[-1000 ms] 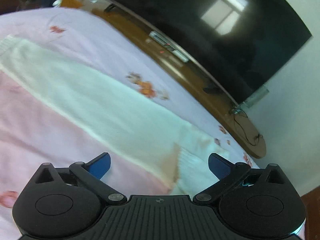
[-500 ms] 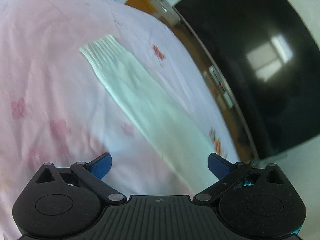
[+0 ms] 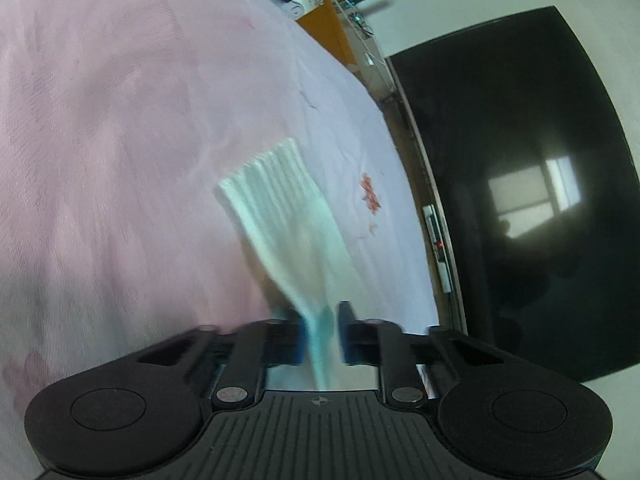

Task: Fold small clothes

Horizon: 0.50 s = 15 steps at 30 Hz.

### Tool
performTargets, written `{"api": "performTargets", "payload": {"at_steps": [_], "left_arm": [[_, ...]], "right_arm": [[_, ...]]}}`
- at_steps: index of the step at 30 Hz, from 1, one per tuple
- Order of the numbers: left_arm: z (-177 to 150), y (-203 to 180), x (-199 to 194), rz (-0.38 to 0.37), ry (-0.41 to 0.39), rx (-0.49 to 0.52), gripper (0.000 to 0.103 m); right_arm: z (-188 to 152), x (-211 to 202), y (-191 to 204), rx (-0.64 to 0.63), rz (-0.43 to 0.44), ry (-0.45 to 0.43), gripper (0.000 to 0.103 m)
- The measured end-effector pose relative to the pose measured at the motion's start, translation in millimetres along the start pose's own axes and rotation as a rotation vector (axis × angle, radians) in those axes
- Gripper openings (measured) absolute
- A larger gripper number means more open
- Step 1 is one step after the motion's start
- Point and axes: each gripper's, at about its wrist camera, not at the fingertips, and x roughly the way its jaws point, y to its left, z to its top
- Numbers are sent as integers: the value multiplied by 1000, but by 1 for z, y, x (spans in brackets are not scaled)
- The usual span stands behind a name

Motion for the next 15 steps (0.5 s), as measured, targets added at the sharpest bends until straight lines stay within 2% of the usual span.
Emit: {"api": "performTargets", "payload": {"at_steps": [2,4,7,8,11,15], "left_arm": [[0,-1,3,4,-6,-1,5],[-5,-10,-3,-3,-18,50,5],[-9,-42,-2,-55,-30,194,5],[-15,-57,-4,-79,-24,252,5],[-45,-104,-2,-154,22,408,5],[-114,-165,5,-264,150,591,5]], "right_arm": [[2,3,0,-15,-20,-4,26],[4,7,-1,-28,-49,-9,25],[2,16,-4,-36,-81,14,26],[-3,23,-4,-51,-87,46,26],[-9,28,-7,-55,-74,47,26],[-3,10,-28,57,-11,21,24]]}}
